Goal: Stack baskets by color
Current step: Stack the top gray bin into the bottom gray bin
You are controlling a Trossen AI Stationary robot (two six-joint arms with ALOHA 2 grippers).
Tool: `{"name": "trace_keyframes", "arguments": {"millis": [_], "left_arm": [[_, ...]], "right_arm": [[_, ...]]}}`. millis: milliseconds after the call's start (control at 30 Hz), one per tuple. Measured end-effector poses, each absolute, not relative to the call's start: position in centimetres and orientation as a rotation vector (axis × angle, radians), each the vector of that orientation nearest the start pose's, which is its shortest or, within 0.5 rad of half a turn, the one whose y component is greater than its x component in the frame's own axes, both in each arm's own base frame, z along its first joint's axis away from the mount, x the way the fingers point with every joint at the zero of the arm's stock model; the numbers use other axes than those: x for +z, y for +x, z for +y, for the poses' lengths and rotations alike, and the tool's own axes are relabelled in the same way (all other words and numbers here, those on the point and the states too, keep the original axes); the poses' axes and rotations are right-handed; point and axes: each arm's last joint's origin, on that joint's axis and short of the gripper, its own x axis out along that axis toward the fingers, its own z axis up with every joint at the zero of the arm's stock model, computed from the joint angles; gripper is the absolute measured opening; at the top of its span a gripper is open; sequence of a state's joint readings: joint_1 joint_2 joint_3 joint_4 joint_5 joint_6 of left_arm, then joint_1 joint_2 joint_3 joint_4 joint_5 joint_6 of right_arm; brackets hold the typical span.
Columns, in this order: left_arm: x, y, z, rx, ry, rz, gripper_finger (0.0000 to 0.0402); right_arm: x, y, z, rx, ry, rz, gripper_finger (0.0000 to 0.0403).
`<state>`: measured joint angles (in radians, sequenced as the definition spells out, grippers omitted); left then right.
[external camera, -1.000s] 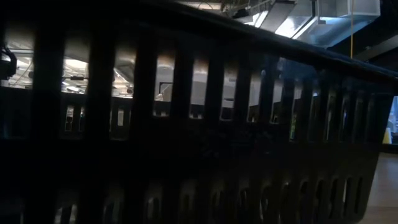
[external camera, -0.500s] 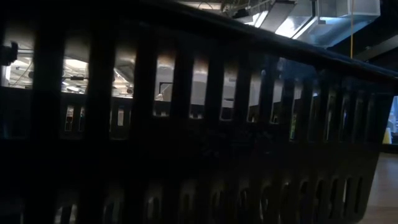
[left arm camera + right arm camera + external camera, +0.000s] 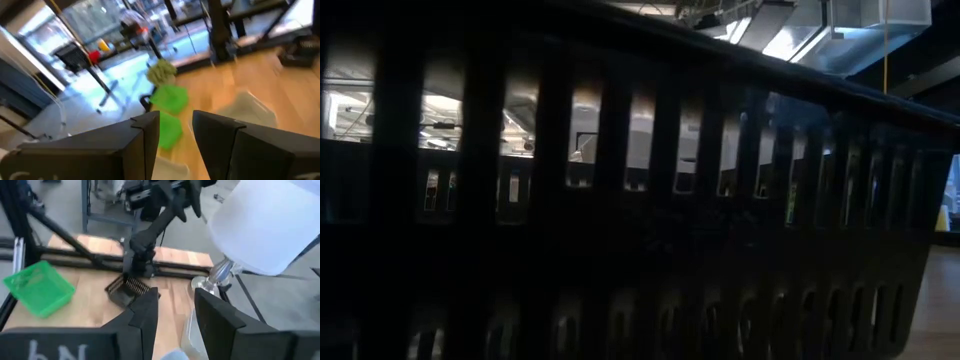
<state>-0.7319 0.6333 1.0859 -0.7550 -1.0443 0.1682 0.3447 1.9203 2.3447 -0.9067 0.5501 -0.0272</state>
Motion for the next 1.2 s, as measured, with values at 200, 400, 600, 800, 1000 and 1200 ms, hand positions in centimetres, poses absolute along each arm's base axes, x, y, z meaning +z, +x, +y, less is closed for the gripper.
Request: {"name": "trace_keyframes", "arguments": {"millis": [200,400,600,800,1000,1200], "left_arm": [[37.8,8.9,-3.1,0.281,0.378,0.401,0.0110],[36.6,11.2,-3.0,0.301,0.373,0.547,0.0111],[35.0,14.3,-2.3,0.242,0.417,0.747,0.0109],[32.8,17.1,-1.2,0.082,0.447,0.859,0.0099],[30.7,19.5,1.3,0.227,0.459,0.949,0.0100],[29.0,21.3,3.0,0.281,0.471,1.047,0.0099]], "right_arm": [[46.2,36.2,13.2,-0.320,-0.264,0.455,0.0127],[45.9,35.9,13.6,-0.285,-0.254,0.485,0.0127],[45.5,36.2,12.1,-0.323,-0.215,0.520,0.0127],[45.6,36.2,11.8,-0.302,-0.217,0.530,0.0127],[45.7,36.1,11.8,-0.292,-0.260,0.538,0.0127],[45.6,36.0,11.8,-0.287,-0.283,0.552,0.0127]]}}
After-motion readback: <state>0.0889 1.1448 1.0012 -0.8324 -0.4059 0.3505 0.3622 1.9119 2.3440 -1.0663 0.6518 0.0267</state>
